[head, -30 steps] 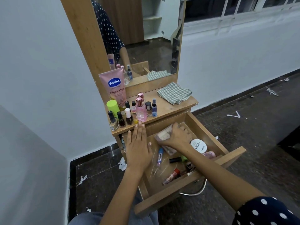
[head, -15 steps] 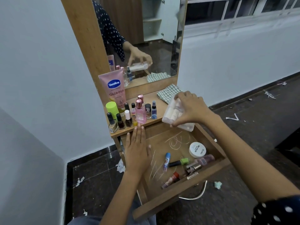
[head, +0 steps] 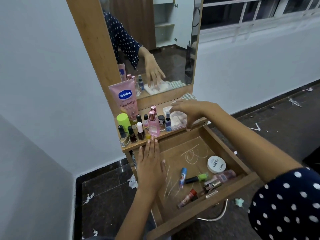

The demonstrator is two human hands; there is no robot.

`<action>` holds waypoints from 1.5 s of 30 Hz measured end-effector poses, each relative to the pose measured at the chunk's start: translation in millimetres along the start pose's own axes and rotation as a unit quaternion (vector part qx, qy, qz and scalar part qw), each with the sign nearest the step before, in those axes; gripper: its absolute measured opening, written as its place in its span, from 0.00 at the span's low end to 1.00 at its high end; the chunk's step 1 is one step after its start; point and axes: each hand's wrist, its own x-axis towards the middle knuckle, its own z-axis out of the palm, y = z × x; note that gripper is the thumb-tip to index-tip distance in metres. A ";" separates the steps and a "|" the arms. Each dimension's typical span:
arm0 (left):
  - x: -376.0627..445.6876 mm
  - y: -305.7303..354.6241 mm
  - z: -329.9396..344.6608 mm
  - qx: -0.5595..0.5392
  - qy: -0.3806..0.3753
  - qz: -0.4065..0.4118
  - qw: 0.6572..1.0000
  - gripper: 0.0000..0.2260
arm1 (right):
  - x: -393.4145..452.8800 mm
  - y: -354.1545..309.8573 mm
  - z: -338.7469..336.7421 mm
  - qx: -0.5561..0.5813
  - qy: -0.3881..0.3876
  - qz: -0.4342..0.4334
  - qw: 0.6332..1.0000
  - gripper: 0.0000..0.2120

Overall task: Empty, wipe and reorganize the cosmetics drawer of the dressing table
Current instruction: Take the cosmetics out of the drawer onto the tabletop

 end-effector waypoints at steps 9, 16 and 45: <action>0.2 0.7 1.5 -0.001 0.019 -0.003 1.000 0.29 | -40.2 -0.1 78.2 0.147 0.325 0.167 0.919 0.23; -0.2 2.5 1.9 0.001 0.030 -0.008 1.000 0.29 | -27.9 1.2 78.4 0.217 0.334 0.147 0.905 0.19; 0.1 3.5 3.7 0.001 0.026 -0.008 1.000 0.31 | -5.1 -90.2 90.8 0.330 0.459 0.202 0.799 0.07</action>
